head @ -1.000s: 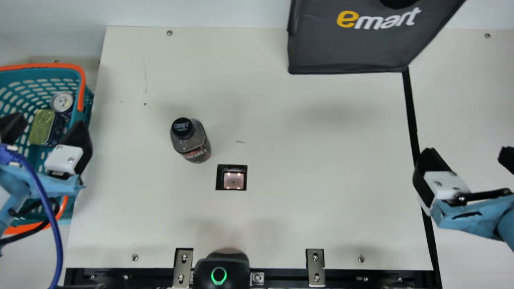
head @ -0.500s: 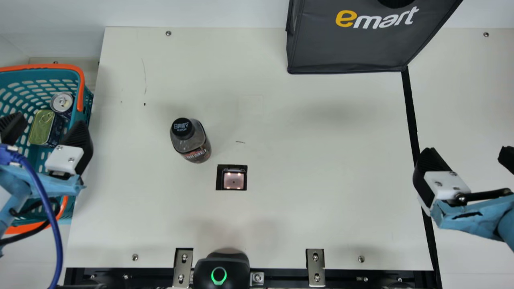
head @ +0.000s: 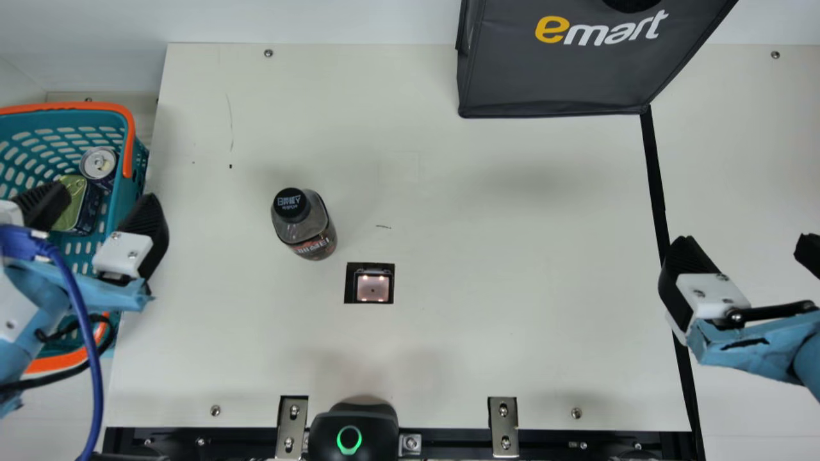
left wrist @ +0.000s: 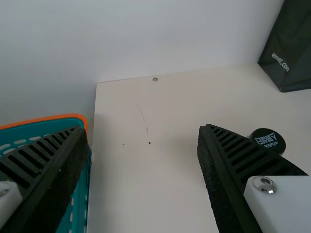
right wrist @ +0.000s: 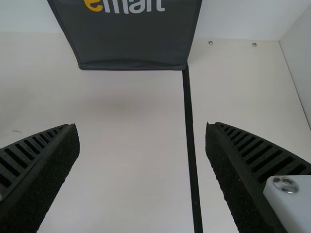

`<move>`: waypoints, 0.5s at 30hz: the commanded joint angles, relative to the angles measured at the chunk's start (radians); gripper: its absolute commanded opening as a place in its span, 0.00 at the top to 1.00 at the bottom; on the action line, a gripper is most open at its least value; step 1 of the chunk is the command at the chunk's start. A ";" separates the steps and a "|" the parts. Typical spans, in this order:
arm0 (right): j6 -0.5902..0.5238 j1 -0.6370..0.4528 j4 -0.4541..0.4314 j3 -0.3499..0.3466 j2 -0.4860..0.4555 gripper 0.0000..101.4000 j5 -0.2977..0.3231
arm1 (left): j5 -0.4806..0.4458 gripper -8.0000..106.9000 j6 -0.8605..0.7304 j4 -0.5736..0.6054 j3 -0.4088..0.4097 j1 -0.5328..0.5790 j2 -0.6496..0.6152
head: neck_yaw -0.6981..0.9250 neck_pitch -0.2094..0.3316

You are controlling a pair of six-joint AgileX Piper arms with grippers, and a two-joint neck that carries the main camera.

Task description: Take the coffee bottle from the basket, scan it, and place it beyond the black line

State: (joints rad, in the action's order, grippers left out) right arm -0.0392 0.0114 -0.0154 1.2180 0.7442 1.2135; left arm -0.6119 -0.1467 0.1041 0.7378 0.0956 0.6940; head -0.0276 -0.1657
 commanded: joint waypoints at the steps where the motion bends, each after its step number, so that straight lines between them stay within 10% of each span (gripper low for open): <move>1: 0.000 0.000 0.000 0.000 0.000 0.10 0.000 | 0.008 0.15 0.012 -0.012 -0.005 0.021 0.000 | 0.000 0.027; 15: 0.000 0.000 0.000 0.000 0.000 0.10 0.000 | 0.088 0.15 0.148 -0.148 -0.067 0.188 0.029 | 0.000 0.027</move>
State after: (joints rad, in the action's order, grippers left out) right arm -0.0392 0.0114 -0.0154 1.2180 0.7442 1.2135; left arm -0.5307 -0.0158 -0.0311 0.6723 0.2684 0.7183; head -0.0276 -0.1657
